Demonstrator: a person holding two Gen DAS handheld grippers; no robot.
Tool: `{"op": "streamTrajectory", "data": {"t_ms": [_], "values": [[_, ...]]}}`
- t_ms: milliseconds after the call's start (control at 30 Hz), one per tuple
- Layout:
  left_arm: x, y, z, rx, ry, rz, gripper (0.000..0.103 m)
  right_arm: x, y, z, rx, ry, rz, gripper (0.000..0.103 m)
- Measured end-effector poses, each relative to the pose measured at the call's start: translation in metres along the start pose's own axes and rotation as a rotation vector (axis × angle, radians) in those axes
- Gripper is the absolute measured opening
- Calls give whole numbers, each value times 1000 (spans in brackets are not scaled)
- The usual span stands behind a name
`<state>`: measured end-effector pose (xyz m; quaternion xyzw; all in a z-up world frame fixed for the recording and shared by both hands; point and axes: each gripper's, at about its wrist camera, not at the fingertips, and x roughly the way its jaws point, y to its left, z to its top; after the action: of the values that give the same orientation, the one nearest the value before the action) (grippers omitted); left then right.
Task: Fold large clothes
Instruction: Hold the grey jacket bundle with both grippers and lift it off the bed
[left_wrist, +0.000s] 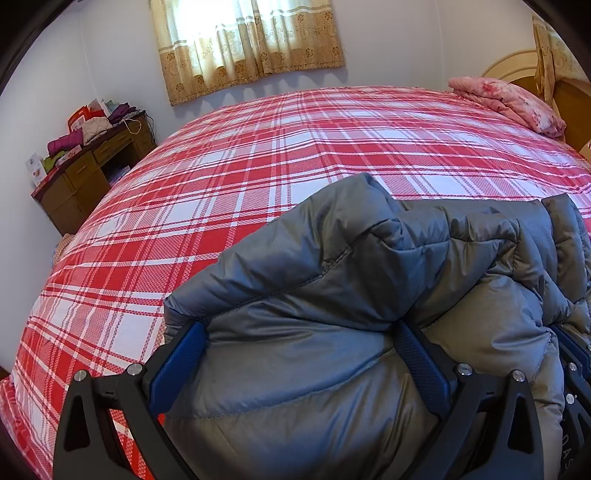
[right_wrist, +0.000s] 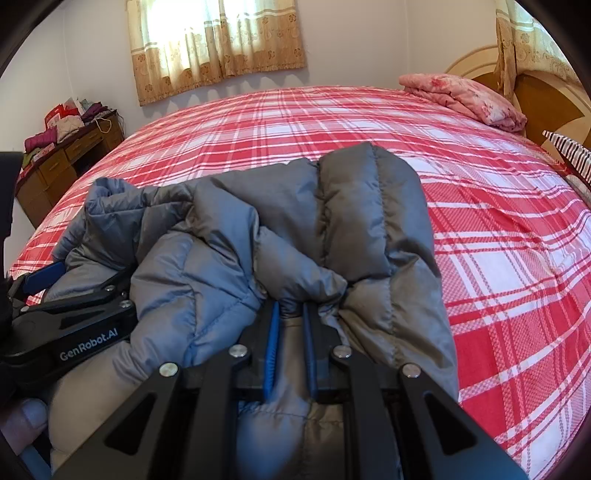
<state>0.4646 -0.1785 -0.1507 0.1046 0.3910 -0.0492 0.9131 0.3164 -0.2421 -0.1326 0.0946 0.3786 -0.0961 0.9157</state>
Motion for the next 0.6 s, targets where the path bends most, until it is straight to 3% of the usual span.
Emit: {"op": "streamTrajectory", "data": {"t_ms": [167,233,300,333,400,533,600], "values": [[-10,14,1,-22,34,-81,102,-7,-10,3,23,-5,54,17],[-33,30,-5,-53,5,-128,102,-18,-17,3,20,-19,71,31],[-58,46,-15,-76,-53,-137,102,-37,-27,1,40,-82,47,91],[-69,57,-23,-84,-80,-143,102,-50,-34,0,64,-135,39,98],[-79,79,-39,-125,-87,-154,102,-57,-45,0,70,-144,33,100],[-66,97,-61,-174,-2,-239,102,-42,-63,-4,121,-51,78,95],[-64,97,-70,-180,-6,-253,102,-36,-71,-8,165,-29,106,92]]}}
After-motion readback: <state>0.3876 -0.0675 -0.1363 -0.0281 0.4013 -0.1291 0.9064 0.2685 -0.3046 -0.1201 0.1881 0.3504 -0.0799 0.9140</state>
